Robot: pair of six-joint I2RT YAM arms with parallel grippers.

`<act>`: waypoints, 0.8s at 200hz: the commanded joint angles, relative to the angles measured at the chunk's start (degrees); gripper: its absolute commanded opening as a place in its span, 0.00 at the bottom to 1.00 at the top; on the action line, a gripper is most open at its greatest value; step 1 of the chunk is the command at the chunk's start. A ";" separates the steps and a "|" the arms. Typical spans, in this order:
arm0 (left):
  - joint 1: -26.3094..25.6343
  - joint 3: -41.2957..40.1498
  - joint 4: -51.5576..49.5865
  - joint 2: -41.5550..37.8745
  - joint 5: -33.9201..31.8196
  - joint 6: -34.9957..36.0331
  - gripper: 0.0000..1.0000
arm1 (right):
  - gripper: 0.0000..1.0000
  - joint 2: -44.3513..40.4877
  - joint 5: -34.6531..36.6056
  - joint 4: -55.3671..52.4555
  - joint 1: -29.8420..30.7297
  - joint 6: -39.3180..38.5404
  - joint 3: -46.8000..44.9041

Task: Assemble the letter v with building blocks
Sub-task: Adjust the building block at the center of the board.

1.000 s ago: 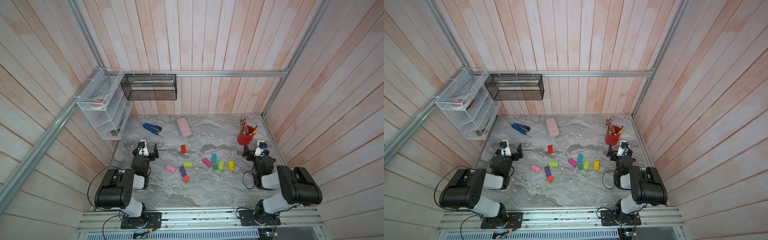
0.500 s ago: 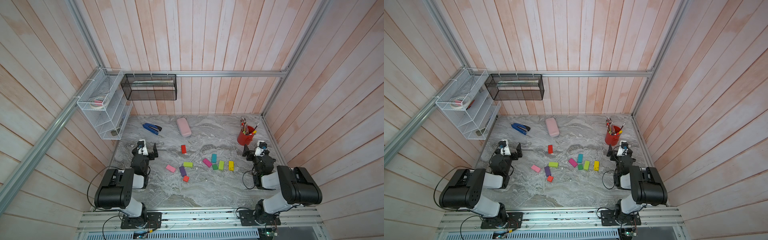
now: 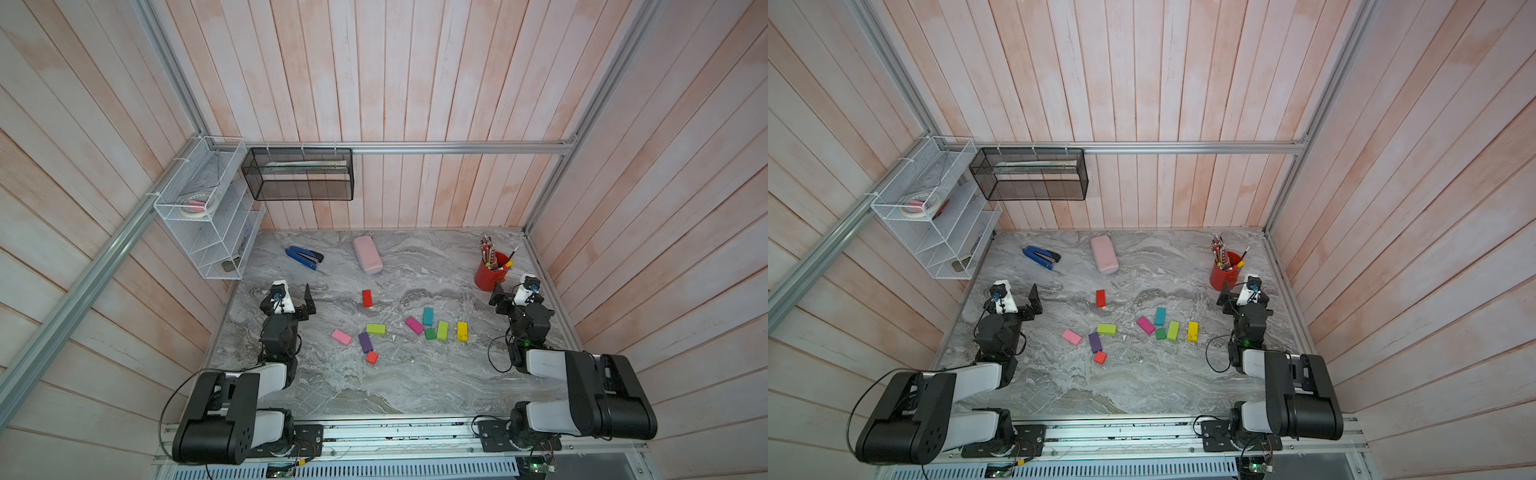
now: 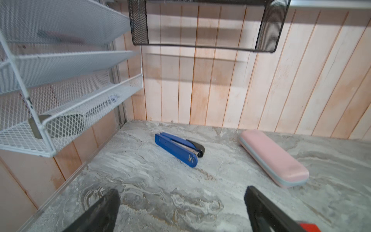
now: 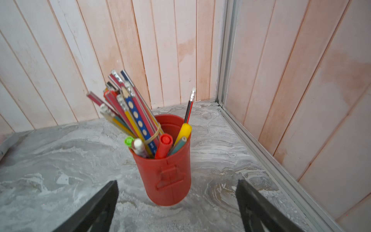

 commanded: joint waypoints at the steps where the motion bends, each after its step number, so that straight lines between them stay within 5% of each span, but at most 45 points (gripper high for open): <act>1: -0.38 5.51 -17.43 -5.07 -0.38 -7.10 1.00 | 0.95 -2.99 3.30 -18.46 2.40 4.44 4.12; 46: -3.32 12.42 -36.73 -11.45 0.62 -11.71 1.00 | 0.98 -3.89 8.18 -42.09 14.40 3.03 14.84; 110: -3.70 31.57 -65.68 -3.47 8.59 -12.18 0.95 | 0.88 10.90 -9.87 -61.66 21.22 9.10 35.39; 160: -3.87 34.68 -72.25 1.24 13.43 -17.20 0.85 | 0.87 28.75 -14.47 -67.07 31.59 9.43 51.56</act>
